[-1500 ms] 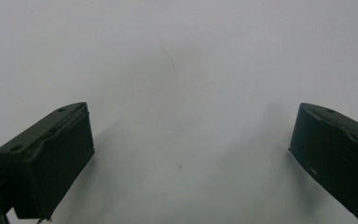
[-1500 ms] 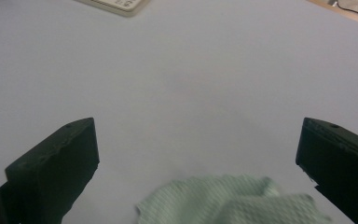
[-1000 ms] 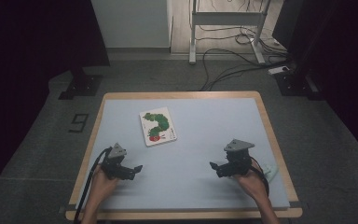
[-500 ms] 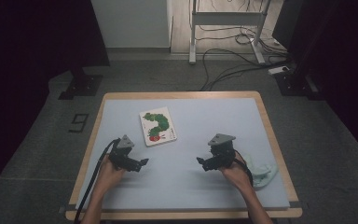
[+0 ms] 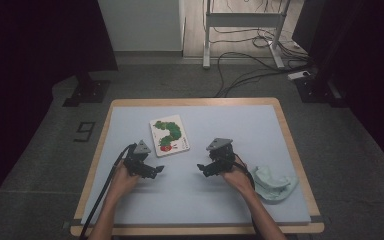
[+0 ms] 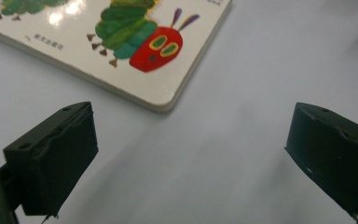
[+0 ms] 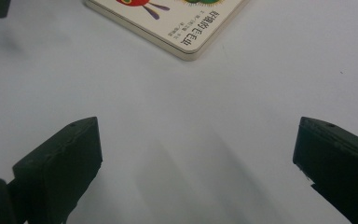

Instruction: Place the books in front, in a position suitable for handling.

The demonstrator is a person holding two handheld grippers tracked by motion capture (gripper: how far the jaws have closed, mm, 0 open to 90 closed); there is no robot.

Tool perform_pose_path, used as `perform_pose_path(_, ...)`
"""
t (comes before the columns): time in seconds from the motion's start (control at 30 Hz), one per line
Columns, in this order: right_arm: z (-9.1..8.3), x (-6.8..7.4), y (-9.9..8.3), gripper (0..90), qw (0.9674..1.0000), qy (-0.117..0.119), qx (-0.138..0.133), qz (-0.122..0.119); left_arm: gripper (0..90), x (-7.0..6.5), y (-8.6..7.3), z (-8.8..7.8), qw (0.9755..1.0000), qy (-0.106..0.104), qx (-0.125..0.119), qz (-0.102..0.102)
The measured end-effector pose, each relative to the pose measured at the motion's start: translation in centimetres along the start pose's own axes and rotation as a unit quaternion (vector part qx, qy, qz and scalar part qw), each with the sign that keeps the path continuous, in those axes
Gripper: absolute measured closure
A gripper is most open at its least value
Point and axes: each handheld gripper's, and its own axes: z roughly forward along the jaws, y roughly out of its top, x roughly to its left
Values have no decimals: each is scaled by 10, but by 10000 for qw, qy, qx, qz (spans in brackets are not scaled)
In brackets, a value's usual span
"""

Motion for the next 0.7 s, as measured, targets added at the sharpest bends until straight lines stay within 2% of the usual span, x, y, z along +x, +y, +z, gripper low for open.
perform_pose_path(0.07,7,-1,3,11,10000,-2,40,-20,22,1,2,1,10000,12,73,-4)
perform_pose_path(0.17,20,-1,9,18,9999,118,88,-36,22,4,7,4,9997,11,234,67)
perform_pose_path(0.27,26,-1,12,23,9998,194,83,-40,22,6,8,7,9998,5,170,65)
perform_pose_path(0.37,34,-1,18,53,9996,262,108,-7,26,12,5,12,9998,-75,195,-48)
perform_pose_path(0.47,46,-1,25,103,9994,232,242,-82,29,14,3,16,9994,-57,327,44)
perform_pose_path(0.57,54,-1,30,123,9993,265,248,-100,32,14,2,18,9995,-43,311,98)
perform_pose_path(0.7,61,-3,35,134,9992,341,185,-51,40,16,1,20,9996,-53,260,44)
